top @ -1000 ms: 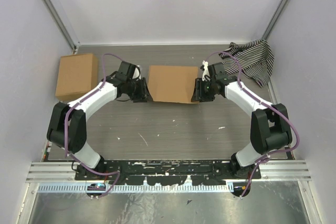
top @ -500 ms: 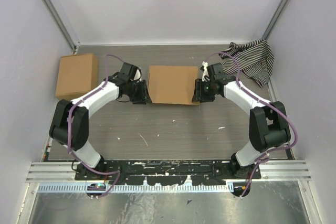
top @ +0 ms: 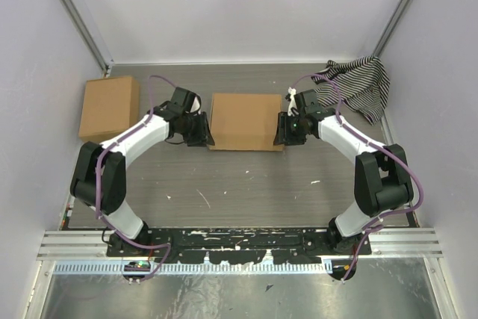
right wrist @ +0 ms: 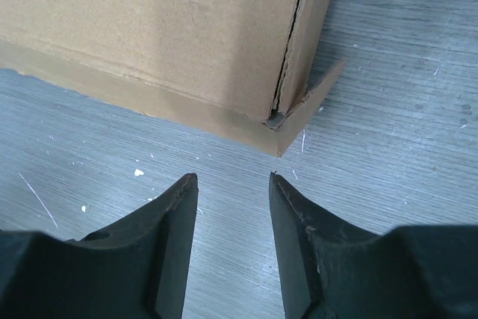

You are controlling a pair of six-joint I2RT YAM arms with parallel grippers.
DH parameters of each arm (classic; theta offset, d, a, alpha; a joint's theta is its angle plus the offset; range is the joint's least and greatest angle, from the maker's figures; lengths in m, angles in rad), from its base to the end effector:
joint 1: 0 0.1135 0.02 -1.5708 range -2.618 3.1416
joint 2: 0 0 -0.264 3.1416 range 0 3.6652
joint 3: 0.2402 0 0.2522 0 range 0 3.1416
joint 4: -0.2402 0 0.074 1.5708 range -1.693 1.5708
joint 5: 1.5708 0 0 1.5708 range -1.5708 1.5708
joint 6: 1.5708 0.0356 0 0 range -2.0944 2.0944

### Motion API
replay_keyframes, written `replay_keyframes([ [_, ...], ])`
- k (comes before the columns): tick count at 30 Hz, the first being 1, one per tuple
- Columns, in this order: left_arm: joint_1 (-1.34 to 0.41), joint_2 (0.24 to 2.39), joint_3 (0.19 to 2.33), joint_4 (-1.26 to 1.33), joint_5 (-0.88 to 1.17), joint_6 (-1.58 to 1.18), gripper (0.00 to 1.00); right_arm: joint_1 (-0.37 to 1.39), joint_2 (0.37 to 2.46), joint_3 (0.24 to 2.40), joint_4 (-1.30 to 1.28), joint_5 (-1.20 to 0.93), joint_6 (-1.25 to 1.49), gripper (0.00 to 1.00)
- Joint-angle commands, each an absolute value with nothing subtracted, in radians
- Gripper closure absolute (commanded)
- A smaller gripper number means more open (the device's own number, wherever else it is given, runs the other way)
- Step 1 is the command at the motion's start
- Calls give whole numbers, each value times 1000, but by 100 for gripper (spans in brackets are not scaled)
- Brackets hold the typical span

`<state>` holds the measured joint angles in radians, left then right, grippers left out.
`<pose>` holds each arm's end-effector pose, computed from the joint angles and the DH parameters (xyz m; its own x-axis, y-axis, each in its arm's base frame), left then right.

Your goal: Fold the paper box

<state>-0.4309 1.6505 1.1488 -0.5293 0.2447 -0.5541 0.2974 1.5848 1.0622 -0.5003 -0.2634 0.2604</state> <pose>0.3057 -0.1500 0.2184 -0.9355 -0.1318 -0.3277 0.0307 0.8939 -0.4472 0.3055 0.1033 0.2147 -0.8949 -0.0143 -0.4461 -0.1885 0.9180 0.3489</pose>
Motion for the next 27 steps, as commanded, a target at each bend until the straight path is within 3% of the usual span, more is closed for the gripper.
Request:
replay_keyframes([
  [1,-434,1668,1195,-493,251,-564,57,299,1567,1088,-468,-253,258,52],
  [6,-434,1696,1188,-487,245,-560,57,299,1577,1082,-458,-247,258,50],
  [12,-434,1701,1143,-413,180,-556,46,299,1588,1021,-358,-171,259,34],
  [27,-433,1643,920,-2,89,-585,41,299,1549,836,-21,-196,288,32],
])
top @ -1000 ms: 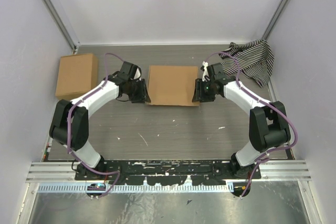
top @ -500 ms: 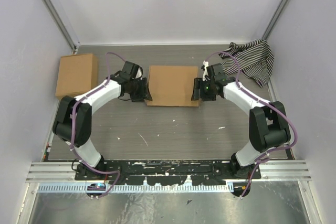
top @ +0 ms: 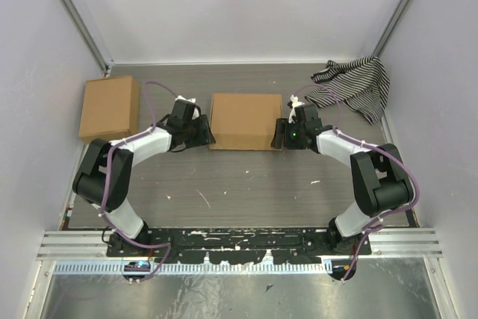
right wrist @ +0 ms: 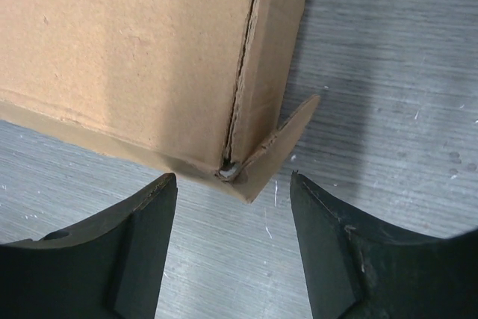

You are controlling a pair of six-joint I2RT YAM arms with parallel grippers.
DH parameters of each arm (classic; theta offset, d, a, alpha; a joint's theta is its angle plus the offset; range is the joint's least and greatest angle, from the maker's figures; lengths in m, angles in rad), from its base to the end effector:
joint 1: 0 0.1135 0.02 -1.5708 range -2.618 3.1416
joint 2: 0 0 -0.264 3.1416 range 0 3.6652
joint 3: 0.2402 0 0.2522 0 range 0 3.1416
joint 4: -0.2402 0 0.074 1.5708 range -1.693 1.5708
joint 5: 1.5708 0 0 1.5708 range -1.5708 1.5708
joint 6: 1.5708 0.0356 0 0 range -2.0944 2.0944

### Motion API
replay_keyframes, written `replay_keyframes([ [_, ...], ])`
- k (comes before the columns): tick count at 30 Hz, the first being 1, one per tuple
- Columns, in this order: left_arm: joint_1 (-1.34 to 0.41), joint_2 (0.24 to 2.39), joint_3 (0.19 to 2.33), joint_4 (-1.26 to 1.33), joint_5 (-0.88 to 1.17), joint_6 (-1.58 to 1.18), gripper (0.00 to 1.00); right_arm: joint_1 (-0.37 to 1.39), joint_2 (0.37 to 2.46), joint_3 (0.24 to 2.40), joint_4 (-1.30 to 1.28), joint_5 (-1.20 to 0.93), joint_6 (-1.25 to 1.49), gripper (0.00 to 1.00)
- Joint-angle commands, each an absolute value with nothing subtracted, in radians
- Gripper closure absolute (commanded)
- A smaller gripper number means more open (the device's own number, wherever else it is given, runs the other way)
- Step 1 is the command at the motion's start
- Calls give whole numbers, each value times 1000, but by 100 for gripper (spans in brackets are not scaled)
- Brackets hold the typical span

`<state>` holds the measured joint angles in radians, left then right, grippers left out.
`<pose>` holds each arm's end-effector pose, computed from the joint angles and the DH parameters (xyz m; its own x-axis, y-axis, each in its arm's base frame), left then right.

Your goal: Fold the paper box

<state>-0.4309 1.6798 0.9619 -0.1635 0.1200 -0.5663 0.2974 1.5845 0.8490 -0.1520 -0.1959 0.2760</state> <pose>0.3092 -0.1468 0.1756 -0.8513 -0.1949 -0.4872 0.0322 0.9073 -0.4192 0.2985 0.0987 0.1731 -0.8237 0.0271 -0.5663 -0.1875 0.9296 0.3173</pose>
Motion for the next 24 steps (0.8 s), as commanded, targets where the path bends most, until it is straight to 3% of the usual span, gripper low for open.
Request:
replay_keyframes([
  [1,-434,1643,908,14,91,-589,41,299,1550,832,-14,-194,290,33],
  [12,-434,1587,853,71,67,-582,41,300,1511,778,58,-166,295,34],
  [15,-434,1542,823,102,31,-563,37,300,1499,767,83,-164,299,31],
  [18,-434,1524,808,131,16,-539,34,301,1499,756,114,-175,303,22],
  [24,-434,1562,783,224,53,-523,32,301,1507,732,167,-200,305,20],
])
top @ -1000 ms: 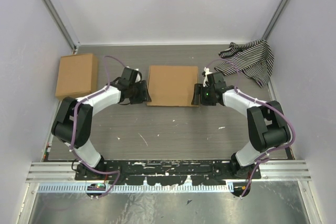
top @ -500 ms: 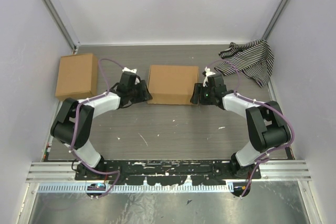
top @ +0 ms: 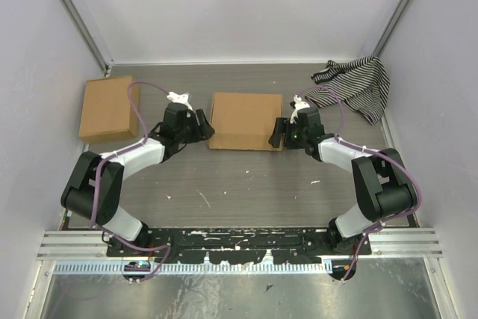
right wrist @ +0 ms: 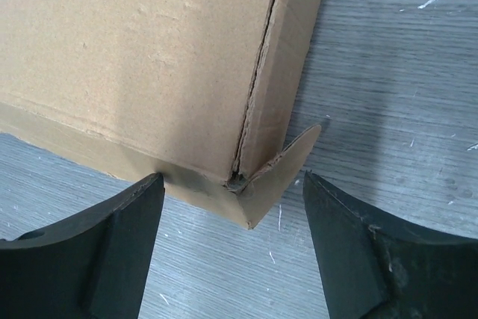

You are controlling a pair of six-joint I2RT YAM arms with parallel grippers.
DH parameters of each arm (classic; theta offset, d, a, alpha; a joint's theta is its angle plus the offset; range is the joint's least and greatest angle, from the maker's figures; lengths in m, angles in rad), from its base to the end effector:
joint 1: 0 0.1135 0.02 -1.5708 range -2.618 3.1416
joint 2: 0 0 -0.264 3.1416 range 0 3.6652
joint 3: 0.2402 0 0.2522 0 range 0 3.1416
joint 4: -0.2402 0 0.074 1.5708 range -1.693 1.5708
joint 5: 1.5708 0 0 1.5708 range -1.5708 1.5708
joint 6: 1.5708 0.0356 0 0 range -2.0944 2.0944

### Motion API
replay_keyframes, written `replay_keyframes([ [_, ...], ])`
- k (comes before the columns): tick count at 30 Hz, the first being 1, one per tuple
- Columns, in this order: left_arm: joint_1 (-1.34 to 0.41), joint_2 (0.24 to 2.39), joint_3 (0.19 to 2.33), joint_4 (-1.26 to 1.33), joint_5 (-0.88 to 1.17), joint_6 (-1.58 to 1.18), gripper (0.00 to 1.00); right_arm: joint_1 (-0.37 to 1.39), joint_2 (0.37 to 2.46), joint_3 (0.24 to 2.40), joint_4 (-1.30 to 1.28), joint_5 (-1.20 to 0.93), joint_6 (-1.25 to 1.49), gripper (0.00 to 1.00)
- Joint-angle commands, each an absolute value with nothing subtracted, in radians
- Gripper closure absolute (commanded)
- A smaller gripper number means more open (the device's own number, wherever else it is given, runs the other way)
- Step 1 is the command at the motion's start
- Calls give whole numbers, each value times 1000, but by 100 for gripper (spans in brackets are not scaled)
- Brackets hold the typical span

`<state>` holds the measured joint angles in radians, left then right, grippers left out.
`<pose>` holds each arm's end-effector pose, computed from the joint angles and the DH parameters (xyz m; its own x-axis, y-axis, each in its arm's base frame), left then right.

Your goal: Fold the paper box

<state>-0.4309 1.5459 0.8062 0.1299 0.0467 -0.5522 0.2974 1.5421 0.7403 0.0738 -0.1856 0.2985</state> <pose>0.2943 -0.1371 0.1939 -0.6801 -0.2640 -0.6839 0.1119 0.8846 -0.4528 0.2918 0.0963 0.1706 -0.7315 0.0781 -0.6774 -0.2141 0.9169 0.3369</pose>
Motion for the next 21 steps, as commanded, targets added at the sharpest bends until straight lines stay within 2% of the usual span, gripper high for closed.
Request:
replay_keyframes([
  [1,-434,1571,782,236,58,-522,32,302,1510,732,172,-204,304,20],
  [11,-447,1625,762,288,67,-525,33,310,1509,712,193,-201,295,22],
  [21,-456,1631,761,284,92,-539,37,313,1518,715,198,-235,293,28],
])
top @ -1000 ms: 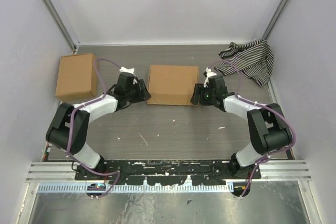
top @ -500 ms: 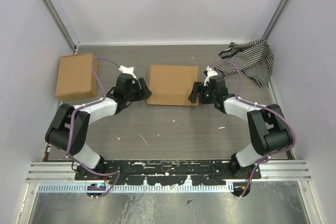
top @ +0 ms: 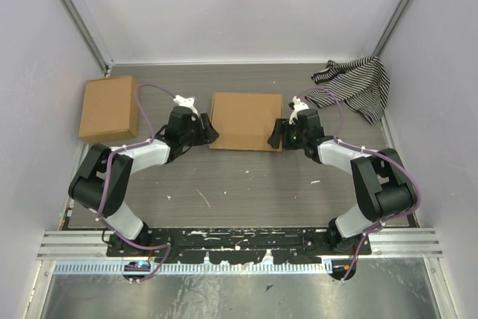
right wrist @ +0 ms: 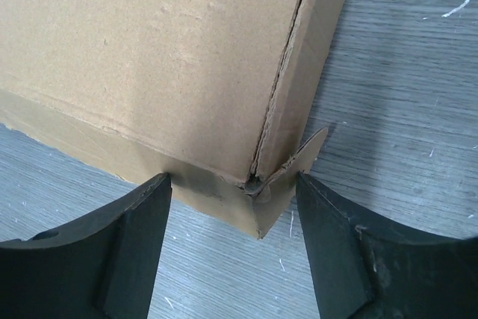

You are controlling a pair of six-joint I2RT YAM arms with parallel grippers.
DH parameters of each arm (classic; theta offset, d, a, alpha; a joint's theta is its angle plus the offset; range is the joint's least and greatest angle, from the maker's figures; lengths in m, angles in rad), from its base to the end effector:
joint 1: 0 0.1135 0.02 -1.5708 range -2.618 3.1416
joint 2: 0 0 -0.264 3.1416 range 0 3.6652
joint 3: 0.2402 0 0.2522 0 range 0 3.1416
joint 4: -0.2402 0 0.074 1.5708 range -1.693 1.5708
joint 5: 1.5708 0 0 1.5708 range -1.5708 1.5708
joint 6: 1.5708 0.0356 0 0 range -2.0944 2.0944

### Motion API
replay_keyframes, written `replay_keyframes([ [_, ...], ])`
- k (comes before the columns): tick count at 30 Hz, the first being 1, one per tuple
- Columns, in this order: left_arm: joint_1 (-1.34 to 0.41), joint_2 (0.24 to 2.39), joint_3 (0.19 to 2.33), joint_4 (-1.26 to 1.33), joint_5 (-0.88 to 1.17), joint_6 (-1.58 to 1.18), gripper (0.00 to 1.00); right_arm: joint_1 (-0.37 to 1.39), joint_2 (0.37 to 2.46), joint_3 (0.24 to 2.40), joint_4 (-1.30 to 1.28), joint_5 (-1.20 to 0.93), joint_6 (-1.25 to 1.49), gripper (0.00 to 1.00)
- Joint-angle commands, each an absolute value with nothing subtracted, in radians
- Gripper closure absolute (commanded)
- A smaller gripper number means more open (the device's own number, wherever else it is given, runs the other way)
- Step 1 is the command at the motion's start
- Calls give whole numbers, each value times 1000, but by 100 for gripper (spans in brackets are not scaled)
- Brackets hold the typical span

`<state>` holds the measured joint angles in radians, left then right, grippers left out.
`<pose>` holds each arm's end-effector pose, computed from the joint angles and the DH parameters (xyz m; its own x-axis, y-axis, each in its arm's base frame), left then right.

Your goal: Fold the paper box

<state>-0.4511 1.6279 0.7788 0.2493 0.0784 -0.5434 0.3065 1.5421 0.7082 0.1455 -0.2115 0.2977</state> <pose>0.2979 -0.1474 0.1710 -0.6896 -0.2387 -0.6837 0.1592 0.8711 -0.4646 0.2890 0.0993 0.1672 -0.7109 0.0758 -0.6992 -0.2521 0.9006 0.3540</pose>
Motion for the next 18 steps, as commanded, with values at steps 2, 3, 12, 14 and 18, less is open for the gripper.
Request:
replay_keyframes([
  [2,-457,1630,763,275,93,-539,39,315,1518,716,197,-237,293,29],
  [3,-456,1629,763,272,95,-539,40,314,1520,717,196,-239,293,29],
  [12,-456,1622,764,250,127,-549,46,317,1517,726,183,-267,296,35],
  [14,-457,1612,769,230,131,-551,48,318,1507,727,173,-268,297,37],
  [18,-456,1589,794,152,133,-555,51,319,1489,753,109,-264,299,40],
])
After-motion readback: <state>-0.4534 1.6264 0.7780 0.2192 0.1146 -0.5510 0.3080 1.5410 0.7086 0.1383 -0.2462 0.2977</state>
